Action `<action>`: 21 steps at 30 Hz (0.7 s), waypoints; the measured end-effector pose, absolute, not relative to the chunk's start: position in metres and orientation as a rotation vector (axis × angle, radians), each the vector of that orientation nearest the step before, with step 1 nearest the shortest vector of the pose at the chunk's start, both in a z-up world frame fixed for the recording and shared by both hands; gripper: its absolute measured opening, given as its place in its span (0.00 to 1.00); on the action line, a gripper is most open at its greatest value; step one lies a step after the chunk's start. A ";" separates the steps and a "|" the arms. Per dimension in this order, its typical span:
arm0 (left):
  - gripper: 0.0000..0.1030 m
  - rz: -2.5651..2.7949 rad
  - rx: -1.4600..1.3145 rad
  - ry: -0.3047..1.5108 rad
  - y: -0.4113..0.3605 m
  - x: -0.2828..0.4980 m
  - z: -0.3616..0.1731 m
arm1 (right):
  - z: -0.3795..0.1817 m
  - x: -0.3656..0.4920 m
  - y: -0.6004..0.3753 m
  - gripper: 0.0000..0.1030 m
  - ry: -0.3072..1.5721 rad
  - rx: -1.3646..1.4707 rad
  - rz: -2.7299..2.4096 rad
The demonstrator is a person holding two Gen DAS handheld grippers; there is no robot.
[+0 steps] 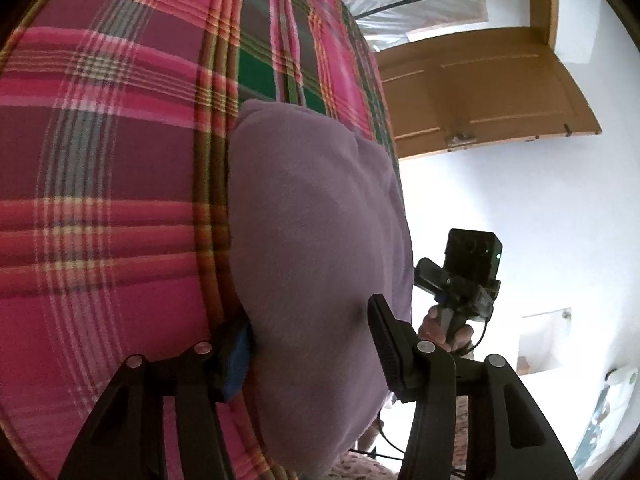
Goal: Fold clothes
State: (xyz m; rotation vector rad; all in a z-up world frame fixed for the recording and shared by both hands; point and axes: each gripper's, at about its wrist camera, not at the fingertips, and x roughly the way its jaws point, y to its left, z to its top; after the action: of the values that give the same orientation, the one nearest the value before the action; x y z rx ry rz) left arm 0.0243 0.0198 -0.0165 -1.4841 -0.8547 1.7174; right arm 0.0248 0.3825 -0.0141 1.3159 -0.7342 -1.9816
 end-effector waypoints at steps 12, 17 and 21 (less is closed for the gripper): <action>0.52 1.756 -1.470 -0.848 0.020 0.026 -0.012 | -0.021 0.037 0.391 0.33 -0.751 1.322 -2.081; 0.47 1.764 -1.480 -0.845 0.022 0.023 -0.012 | -0.016 0.041 0.389 0.26 -0.713 1.321 -2.139; 0.46 1.767 -1.481 -0.848 0.022 0.021 -0.015 | -0.012 0.044 0.387 0.22 -0.744 1.289 -2.141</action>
State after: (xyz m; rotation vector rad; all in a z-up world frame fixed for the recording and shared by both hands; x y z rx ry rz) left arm 0.0205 0.0220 -0.0154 -1.4811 -0.8479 1.7670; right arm 0.0438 0.3869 -0.0119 1.2894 -0.7437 -2.1414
